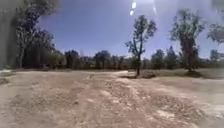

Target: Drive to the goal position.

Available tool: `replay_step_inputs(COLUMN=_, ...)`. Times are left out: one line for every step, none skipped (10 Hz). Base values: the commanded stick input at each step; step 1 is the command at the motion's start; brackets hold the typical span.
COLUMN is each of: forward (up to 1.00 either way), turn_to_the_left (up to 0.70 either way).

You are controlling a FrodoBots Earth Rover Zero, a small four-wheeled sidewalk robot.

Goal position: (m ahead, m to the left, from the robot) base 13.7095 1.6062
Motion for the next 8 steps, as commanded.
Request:
replay_step_inputs(forward=0.85, turn_to_the_left=0.00)
replay_step_inputs(forward=0.85, turn_to_the_left=0.00)
replay_step_inputs(forward=0.85, turn_to_the_left=-0.06)
replay_step_inputs(forward=0.85, turn_to_the_left=-0.27)
replay_step_inputs(forward=0.85, turn_to_the_left=-0.34)
replay_step_inputs(forward=0.85, turn_to_the_left=-0.34)
replay_step_inputs(forward=0.85, turn_to_the_left=-0.34)
replay_step_inputs(forward=0.85, turn_to_the_left=-0.34)
